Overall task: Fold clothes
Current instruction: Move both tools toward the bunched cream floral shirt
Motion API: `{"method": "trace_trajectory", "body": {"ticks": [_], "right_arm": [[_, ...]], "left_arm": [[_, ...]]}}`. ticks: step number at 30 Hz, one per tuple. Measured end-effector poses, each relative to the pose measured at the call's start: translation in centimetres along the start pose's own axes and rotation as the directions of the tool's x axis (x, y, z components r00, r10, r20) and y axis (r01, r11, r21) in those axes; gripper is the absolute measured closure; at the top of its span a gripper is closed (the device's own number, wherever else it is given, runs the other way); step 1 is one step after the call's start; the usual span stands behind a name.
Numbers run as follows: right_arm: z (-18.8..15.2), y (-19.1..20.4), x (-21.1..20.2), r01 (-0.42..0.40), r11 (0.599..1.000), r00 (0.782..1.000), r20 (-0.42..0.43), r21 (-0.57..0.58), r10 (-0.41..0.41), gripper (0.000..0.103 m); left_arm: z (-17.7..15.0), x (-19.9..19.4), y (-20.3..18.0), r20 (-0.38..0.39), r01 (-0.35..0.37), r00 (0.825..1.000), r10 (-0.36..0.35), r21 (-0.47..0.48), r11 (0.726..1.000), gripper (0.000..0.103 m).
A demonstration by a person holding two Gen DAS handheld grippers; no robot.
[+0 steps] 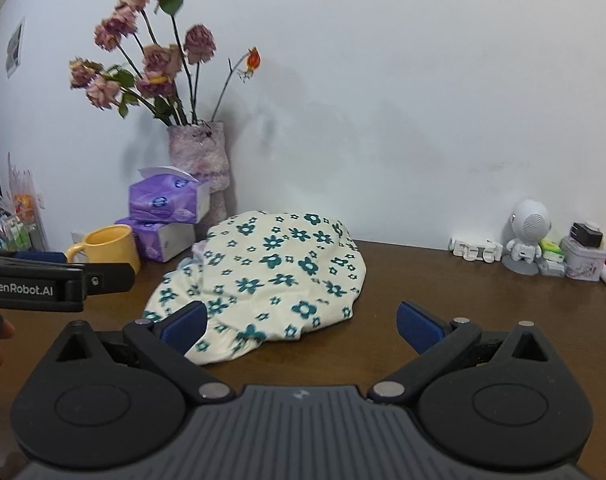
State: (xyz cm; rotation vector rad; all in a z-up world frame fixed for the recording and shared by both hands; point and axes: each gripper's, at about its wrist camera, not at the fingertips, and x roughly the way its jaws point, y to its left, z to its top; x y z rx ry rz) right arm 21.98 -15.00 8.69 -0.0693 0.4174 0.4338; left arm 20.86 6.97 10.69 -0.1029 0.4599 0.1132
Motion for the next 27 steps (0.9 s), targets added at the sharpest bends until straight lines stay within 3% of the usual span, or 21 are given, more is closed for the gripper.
{"method": "trace_trajectory", "body": {"ticks": [8,15,20,27], "right_arm": [[1.7,-2.0,7.6,-0.019,0.998,0.995,-0.097,0.059,0.025,0.0],[3.0,-3.5,14.7,0.005,0.995,0.985,-0.174,0.098,0.013,0.001],[3.6,-5.0,19.3,0.022,0.986,0.975,-0.221,0.165,0.015,0.013],[2.6,-6.4,22.6,0.044,0.971,0.96,-0.278,0.234,0.024,0.028]], "left_arm": [[1.3,6.0,-0.2,-0.028,-0.045,0.999,0.045,0.005,0.999,0.001],[2.5,11.9,0.0,-0.079,-0.092,0.993,0.088,-0.048,0.995,0.005],[2.4,15.9,-0.2,-0.12,-0.133,0.985,0.123,-0.084,0.988,0.011],[1.6,19.0,0.8,-0.178,-0.137,0.978,0.106,-0.175,0.975,0.015]]}}
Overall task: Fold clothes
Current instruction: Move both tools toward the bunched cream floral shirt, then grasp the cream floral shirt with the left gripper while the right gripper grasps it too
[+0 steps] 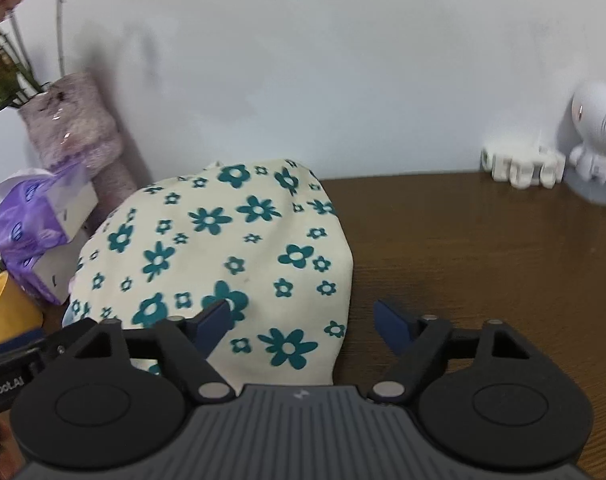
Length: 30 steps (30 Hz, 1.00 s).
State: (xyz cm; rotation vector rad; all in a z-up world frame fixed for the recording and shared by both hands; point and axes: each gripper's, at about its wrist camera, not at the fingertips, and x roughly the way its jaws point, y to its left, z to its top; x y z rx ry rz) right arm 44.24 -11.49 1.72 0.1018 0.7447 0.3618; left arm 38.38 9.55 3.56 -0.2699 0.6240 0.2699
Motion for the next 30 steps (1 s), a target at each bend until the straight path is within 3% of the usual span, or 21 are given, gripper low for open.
{"method": "trace_trajectory", "body": {"ticks": [7,11,18,20,30], "right_arm": [[0.1,-1.2,2.8,-0.003,0.998,0.999,-0.045,0.066,0.006,0.044],[0.1,-1.4,3.7,-0.021,0.996,0.997,-0.067,0.091,0.027,0.048],[0.3,-1.9,3.9,-0.072,0.99,0.994,-0.074,0.122,0.081,0.078],[0.2,-1.9,3.9,-0.074,0.99,0.993,-0.08,0.122,0.084,0.088],[0.1,-1.6,3.6,-0.106,0.988,0.992,-0.053,0.108,0.113,0.093]], "left_arm": [[0.1,1.6,1.2,-0.026,0.007,1.0,-0.009,-0.093,0.996,0.015],[-0.1,2.1,1.1,-0.024,0.007,1.0,-0.009,-0.068,0.998,0.016],[-0.3,1.7,0.2,-0.006,0.01,1.0,-0.01,0.035,0.999,0.052],[-0.4,1.7,0.1,0.003,0.02,1.0,-0.02,0.051,0.999,0.058],[-0.3,1.5,1.0,0.016,0.071,0.997,-0.072,0.041,0.997,0.083]]}}
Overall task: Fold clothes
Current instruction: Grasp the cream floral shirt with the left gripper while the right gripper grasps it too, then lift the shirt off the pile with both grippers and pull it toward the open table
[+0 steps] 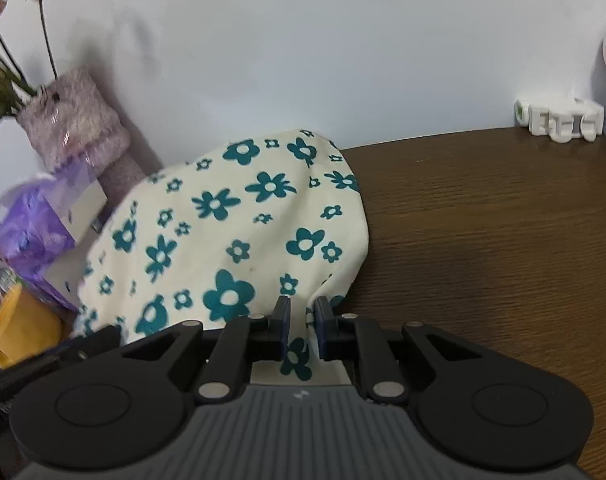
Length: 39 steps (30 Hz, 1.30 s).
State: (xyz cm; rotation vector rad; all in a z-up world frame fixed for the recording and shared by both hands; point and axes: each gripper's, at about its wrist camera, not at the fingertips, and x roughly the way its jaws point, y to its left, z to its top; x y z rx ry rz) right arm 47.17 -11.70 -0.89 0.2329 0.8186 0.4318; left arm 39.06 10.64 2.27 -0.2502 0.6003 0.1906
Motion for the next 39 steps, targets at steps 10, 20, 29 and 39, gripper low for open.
{"method": "trace_trajectory", "body": {"ticks": [10,20,29,39], "right_arm": [[0.6,-0.5,-3.4,-0.067,0.995,0.993,0.102,0.075,0.059,0.102],[2.8,1.5,-10.5,-0.099,0.995,0.972,0.215,0.03,0.09,0.102],[3.4,3.1,-22.7,-0.15,0.988,0.91,0.387,-0.027,0.148,0.102],[-0.6,5.7,-38.0,-0.114,0.984,0.837,0.52,-0.137,0.17,0.102]], "left_arm": [[1.3,-2.3,0.9,0.042,0.09,0.995,-0.09,0.004,0.996,0.095],[3.7,-7.8,-0.5,0.135,0.161,0.977,-0.165,0.038,0.986,0.096],[5.9,-18.7,-3.5,0.267,0.183,0.939,-0.217,0.147,0.972,0.096],[4.0,-30.6,-6.8,0.314,0.259,0.888,-0.335,0.261,0.93,0.096]]}}
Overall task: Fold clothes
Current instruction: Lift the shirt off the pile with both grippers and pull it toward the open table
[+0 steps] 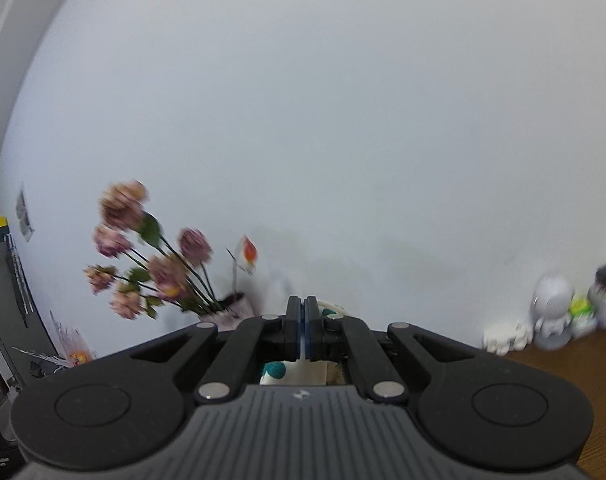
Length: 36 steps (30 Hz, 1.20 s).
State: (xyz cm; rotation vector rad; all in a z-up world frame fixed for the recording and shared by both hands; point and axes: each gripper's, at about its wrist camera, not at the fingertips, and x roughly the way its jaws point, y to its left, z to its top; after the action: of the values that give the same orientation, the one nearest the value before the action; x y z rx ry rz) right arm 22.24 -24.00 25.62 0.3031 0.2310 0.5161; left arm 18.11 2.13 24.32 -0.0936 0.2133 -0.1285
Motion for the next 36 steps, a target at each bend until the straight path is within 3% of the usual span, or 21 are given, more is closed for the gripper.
{"method": "trace_trajectory", "body": {"ticks": [3,8,13,17,20,25,28,29,30,33,35,36], "right_arm": [[1.2,1.5,-4.3,-0.001,0.999,0.999,0.038,-0.038,0.002,0.102],[-3.5,1.1,-4.2,0.03,0.998,0.997,-0.073,-0.054,-0.034,0.102],[-8.4,0.5,-3.8,0.061,0.996,0.979,-0.191,-0.071,-0.074,0.102],[-12.4,0.1,-3.4,0.084,0.993,0.953,-0.283,-0.087,-0.106,0.102],[-15.4,-0.3,-3.1,0.1,0.99,0.928,-0.35,-0.101,-0.13,0.102],[-17.1,-0.7,-2.1,0.105,0.991,0.921,-0.367,-0.089,-0.13,0.102],[-18.0,-1.1,-1.9,0.103,0.991,0.918,-0.375,-0.085,-0.128,0.101],[-18.3,-1.2,-1.9,0.102,0.991,0.917,-0.377,-0.084,-0.126,0.1],[-18.6,-1.4,-1.9,0.101,0.991,0.917,-0.38,-0.083,-0.125,0.099],[-19.5,-1.9,-2.6,0.101,0.992,0.917,-0.378,-0.08,-0.124,0.083],[-20.2,-2.2,-4.3,0.107,0.991,0.925,-0.357,-0.078,-0.128,0.058],[-20.5,-2.4,-5.2,0.111,0.991,0.929,-0.346,-0.077,-0.131,0.057]], "left_arm": [[-0.6,-2.4,-1.9,-0.054,0.062,0.997,-0.059,0.041,0.997,0.096],[-5.5,-2.9,-3.6,-0.257,0.15,0.959,-0.115,0.122,0.981,0.096],[-12.5,-1.4,-3.4,-0.403,0.162,0.91,-0.1,0.123,0.979,0.096],[-16.2,-0.6,-2.9,-0.44,0.15,0.893,-0.092,0.098,0.984,0.096],[-16.9,-0.1,-2.4,-0.442,0.138,0.893,-0.083,0.094,0.986,0.096],[-17.2,-0.1,-2.0,-0.435,0.134,0.897,-0.08,0.095,0.986,0.095],[-17.7,-0.3,-2.0,-0.422,0.106,0.905,-0.052,0.107,0.989,0.088],[-17.9,-0.4,-2.0,-0.416,0.091,0.909,-0.037,0.11,0.99,0.081],[-18.0,-1.0,-1.9,-0.394,0.072,0.919,-0.025,0.107,0.992,0.067],[-18.1,-3.6,-1.6,-0.303,0.022,0.953,0.005,0.086,0.996,0.037],[-18.3,-6.0,-1.6,-0.237,0.011,0.971,0.007,0.078,0.997,0.031],[-18.5,-7.1,-1.7,-0.214,0.014,0.977,0.002,0.073,0.997,0.027]]}}
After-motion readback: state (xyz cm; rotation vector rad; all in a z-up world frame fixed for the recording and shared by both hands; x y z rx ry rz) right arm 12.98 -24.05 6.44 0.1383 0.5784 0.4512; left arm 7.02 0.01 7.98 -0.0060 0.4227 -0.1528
